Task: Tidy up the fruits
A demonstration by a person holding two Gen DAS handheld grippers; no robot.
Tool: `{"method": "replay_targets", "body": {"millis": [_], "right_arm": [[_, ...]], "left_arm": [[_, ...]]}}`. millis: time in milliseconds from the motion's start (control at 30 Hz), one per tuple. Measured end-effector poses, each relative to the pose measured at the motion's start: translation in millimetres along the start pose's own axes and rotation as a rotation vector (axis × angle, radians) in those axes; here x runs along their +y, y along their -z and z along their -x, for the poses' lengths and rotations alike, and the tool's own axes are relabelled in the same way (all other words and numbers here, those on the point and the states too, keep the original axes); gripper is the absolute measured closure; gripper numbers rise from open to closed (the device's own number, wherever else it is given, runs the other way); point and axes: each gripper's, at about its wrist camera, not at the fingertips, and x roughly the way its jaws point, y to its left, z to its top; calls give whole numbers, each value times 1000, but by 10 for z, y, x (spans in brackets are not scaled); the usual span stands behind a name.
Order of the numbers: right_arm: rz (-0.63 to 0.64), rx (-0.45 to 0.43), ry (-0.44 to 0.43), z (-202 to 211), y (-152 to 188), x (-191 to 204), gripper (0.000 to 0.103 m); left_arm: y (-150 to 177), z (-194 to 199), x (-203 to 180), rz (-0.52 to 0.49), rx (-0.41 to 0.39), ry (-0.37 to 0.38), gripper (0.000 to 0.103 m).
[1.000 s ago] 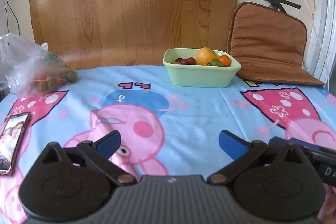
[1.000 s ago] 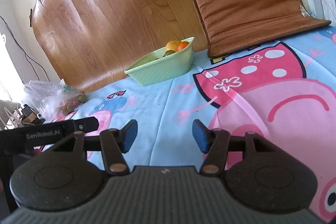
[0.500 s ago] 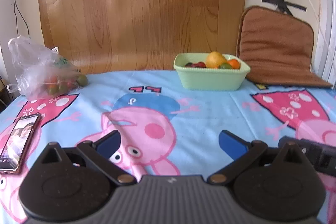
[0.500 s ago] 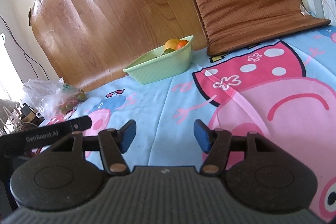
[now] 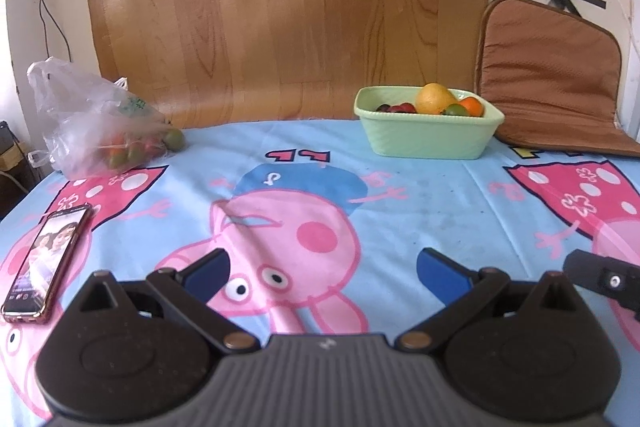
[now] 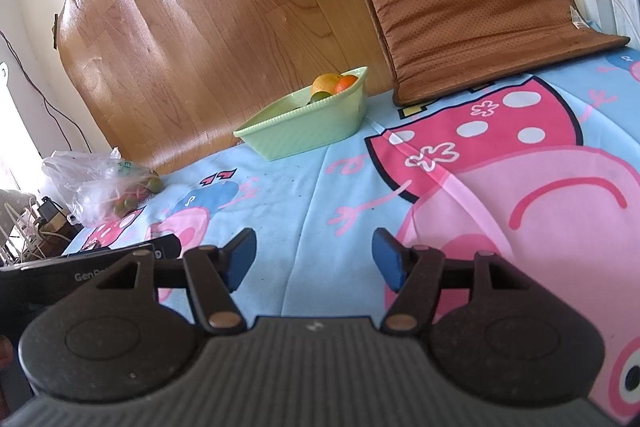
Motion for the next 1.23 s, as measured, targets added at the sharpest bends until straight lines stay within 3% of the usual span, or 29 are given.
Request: {"method": "replay_targets", "body": {"millis": [267, 433, 600, 800, 1233], "right_arm": [[0, 0, 0, -7, -1, 3, 36], [0, 0, 0, -4, -1, -1, 36], [0, 0, 0, -5, 0, -1, 36], [-1, 0, 0, -7, -1, -3, 36], [-1, 1, 0, -10, 1, -8, 35]], "left_arm": [[-14, -1, -22, -30, -20, -99, 0], [-32, 37, -21, -33, -37, -104, 0], [-46, 69, -36, -20, -33, -54, 0], [-33, 36, -65, -8, 36, 24, 0], [-25, 40, -89, -16, 48, 69, 0]]}}
